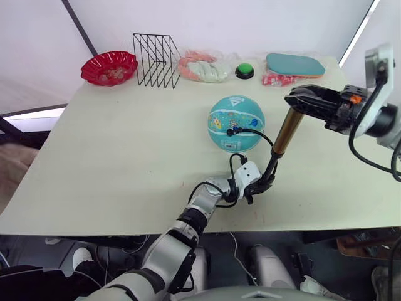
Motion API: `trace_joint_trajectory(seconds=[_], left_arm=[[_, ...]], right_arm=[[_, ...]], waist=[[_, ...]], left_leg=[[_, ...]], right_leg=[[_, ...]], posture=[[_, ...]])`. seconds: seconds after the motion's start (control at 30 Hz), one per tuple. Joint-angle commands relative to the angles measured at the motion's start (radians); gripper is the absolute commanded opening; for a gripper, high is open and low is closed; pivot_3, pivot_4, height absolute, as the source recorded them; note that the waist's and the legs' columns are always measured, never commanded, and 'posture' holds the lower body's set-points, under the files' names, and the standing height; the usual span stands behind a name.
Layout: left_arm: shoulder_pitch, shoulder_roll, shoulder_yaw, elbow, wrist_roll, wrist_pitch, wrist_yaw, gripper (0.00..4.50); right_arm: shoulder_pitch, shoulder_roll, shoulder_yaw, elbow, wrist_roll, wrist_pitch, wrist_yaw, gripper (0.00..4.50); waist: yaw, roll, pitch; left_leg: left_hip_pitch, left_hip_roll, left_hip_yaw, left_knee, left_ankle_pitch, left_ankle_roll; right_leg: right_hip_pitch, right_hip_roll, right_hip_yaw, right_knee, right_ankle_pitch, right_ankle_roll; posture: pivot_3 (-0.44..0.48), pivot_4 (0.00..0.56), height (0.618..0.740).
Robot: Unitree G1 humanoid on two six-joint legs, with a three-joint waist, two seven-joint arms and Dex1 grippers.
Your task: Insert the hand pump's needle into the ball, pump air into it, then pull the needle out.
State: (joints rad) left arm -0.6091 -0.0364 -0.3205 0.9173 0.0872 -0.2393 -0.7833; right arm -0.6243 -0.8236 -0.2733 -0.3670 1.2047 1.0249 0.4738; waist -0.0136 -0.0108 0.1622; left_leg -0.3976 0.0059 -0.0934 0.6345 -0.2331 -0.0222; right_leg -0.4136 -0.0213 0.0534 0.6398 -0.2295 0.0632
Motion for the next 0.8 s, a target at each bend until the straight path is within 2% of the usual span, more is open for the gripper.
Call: trace_joint_trajectory(seconds=[0.03,0.2,0.3,0.4,0.57,0.7,0.8], left_arm=[[0.05,0.016,-0.017,0.075,0.031,0.03,-0.007,1.06],[0.056,0.015,-0.018,0.068,0.034,0.029,-0.005,1.06],[0.061,0.016,-0.019,0.06,0.035,0.029,-0.003,1.06],[0.067,0.016,-0.019,0.051,0.036,0.031,-0.001,1.06],[0.074,0.02,-0.018,0.036,0.035,0.038,-0.001,1.06],[0.072,0.021,-0.017,0.032,0.035,0.042,-0.001,1.06],[0.067,0.021,-0.015,0.037,0.034,0.045,-0.001,1.06]], right_arm=[[0.074,-0.008,-0.019,-0.067,-0.076,-0.062,0.009,1.64],[0.223,0.037,0.097,-0.052,-0.209,-0.153,0.068,1.64],[0.299,0.079,0.204,0.015,-0.321,-0.231,0.112,1.64],[0.34,0.108,0.263,0.058,-0.392,-0.282,0.14,1.64],[0.392,0.178,0.382,0.16,-0.508,-0.345,0.179,1.64],[0.392,0.222,0.385,0.2,-0.539,-0.355,0.184,1.64],[0.361,0.214,0.339,0.178,-0.531,-0.348,0.185,1.64]], waist=[[0.0,-0.001,-0.001],[-0.006,-0.005,-0.007],[-0.007,-0.009,-0.012],[-0.007,-0.009,-0.013],[-0.007,-0.011,-0.017],[-0.007,-0.011,-0.022],[-0.008,-0.013,-0.023]], left_leg=[[0.0,0.0,0.0,0.0,0.0,0.0],[0.004,0.001,0.001,0.0,0.0,0.0],[0.008,0.002,0.001,0.0,0.0,0.0],[0.015,0.003,0.002,-0.001,0.0,0.0],[0.016,0.004,0.002,-0.001,0.0,0.0],[0.016,0.003,0.002,-0.002,0.0,0.0],[0.018,0.004,0.002,-0.002,0.0,0.0]], right_leg=[[0.0,0.0,0.0,0.0,0.0,0.0],[0.003,0.001,0.0,0.0,0.0,0.0],[0.005,0.002,0.0,0.001,-0.001,-0.002],[0.01,0.003,0.0,0.001,-0.003,-0.004],[0.011,0.003,0.0,0.001,-0.003,-0.004],[0.011,0.003,0.001,0.001,-0.003,-0.004],[0.013,0.003,0.0,0.001,-0.003,-0.004]], posture=[[0.0,0.15,0.74],[0.0,0.15,0.74],[0.0,0.15,0.74],[0.0,0.15,0.74],[0.0,0.15,0.74],[0.0,0.15,0.74],[0.0,0.15,0.74]])
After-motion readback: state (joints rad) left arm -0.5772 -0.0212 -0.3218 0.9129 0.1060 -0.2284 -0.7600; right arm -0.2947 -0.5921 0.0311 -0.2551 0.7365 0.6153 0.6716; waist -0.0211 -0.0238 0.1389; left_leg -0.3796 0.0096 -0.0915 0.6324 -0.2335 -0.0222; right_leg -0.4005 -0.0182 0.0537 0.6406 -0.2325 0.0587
